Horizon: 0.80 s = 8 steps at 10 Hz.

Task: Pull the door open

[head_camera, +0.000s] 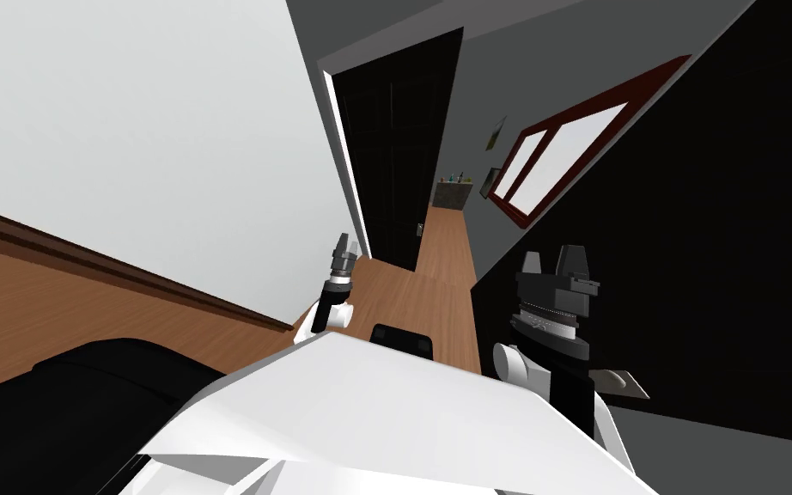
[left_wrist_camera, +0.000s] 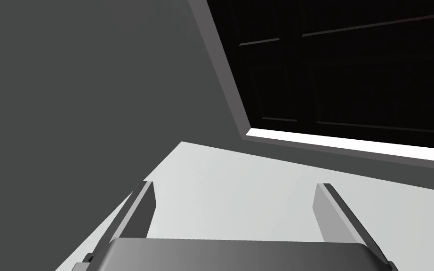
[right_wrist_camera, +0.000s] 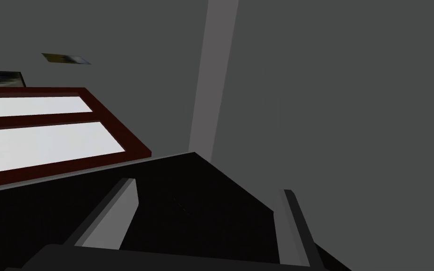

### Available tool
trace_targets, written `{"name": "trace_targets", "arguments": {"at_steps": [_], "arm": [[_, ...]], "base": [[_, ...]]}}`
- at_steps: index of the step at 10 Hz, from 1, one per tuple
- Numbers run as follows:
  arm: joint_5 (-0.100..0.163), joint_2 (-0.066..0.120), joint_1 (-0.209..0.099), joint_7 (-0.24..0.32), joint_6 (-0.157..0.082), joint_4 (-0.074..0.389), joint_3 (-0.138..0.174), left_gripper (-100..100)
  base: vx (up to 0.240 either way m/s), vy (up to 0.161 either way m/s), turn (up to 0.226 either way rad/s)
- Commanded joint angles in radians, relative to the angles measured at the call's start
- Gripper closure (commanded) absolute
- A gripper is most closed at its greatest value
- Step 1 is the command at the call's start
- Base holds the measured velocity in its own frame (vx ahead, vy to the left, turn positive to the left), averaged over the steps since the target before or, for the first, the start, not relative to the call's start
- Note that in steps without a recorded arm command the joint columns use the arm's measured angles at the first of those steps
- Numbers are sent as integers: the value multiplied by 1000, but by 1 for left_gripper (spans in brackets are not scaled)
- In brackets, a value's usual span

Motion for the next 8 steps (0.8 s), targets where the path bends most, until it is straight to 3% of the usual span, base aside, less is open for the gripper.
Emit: {"name": "trace_targets", "arguments": {"at_steps": [1,8], "arm": [[5,11,-11,10,-6,35,4,-100],[23,53,-58,48,-48,206,12,-100]], "base": [[104,-47,-62],[102,-52,-54]]}}
